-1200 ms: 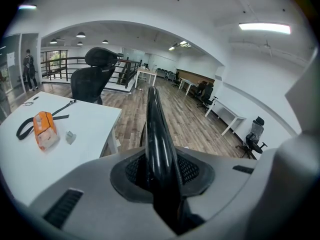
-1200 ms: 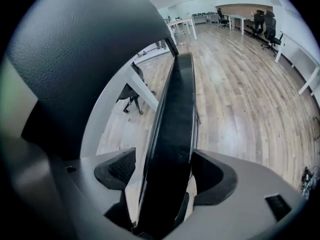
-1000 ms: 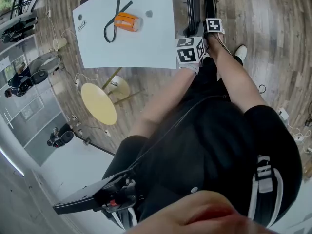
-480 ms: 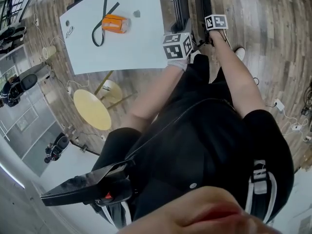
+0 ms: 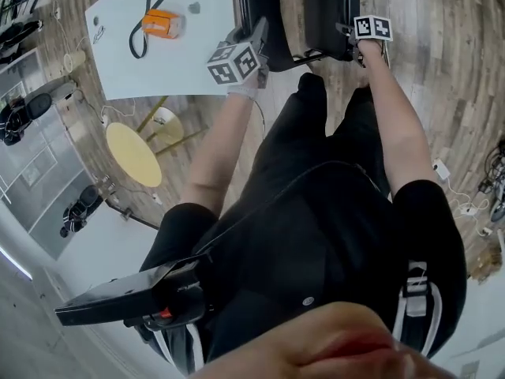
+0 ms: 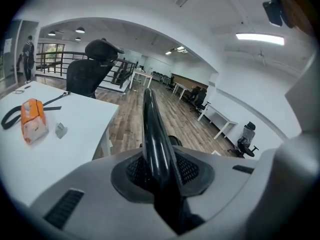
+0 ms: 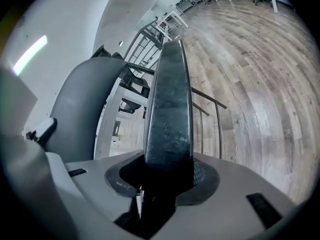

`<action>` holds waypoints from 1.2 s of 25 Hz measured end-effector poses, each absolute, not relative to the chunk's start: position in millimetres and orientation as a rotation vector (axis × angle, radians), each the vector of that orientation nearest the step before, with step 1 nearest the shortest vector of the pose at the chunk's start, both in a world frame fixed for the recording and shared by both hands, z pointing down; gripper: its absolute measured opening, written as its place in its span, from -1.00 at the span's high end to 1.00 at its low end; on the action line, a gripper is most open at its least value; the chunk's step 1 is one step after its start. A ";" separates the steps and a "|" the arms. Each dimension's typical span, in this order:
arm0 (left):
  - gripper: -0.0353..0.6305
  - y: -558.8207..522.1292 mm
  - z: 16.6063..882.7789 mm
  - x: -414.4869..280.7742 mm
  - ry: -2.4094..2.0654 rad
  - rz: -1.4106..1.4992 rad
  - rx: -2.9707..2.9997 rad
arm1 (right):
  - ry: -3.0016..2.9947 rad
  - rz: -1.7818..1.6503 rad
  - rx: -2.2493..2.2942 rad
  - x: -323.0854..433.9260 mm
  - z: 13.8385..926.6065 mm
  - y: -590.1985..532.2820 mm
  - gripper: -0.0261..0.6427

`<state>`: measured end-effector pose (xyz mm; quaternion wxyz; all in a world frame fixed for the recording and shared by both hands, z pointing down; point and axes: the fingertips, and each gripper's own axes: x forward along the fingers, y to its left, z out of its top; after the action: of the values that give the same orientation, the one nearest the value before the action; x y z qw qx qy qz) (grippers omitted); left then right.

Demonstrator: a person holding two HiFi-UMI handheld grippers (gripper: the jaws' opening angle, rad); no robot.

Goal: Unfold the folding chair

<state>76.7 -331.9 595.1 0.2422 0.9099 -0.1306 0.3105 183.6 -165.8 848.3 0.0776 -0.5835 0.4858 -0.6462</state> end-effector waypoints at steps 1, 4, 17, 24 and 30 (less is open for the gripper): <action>0.67 -330.5 598.2 75.5 -0.352 0.845 2.480 | 1.463 -1.921 -1.722 187.7 852.2 -156.1 0.49; 0.67 -331.1 610.1 69.1 -0.345 0.819 2.453 | 1.471 -1.902 -1.664 199.5 871.0 -127.1 0.46; 0.67 -338.1 666.7 65.1 -0.256 0.679 2.393 | 1.585 -1.736 -1.458 263.7 958.8 -30.1 0.38; 0.67 -332.6 695.9 65.9 -0.240 0.685 2.357 | 1.588 -1.768 -1.417 290.7 1009.7 11.3 0.36; 0.67 -315.9 713.3 75.2 -0.219 0.671 2.345 | 1.529 -1.752 -1.373 302.8 1044.0 34.0 0.28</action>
<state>75.2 -315.9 713.3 0.3395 0.9007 -0.0840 0.2576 302.8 34.0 1044.0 0.2186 -0.4961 0.5525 -0.6331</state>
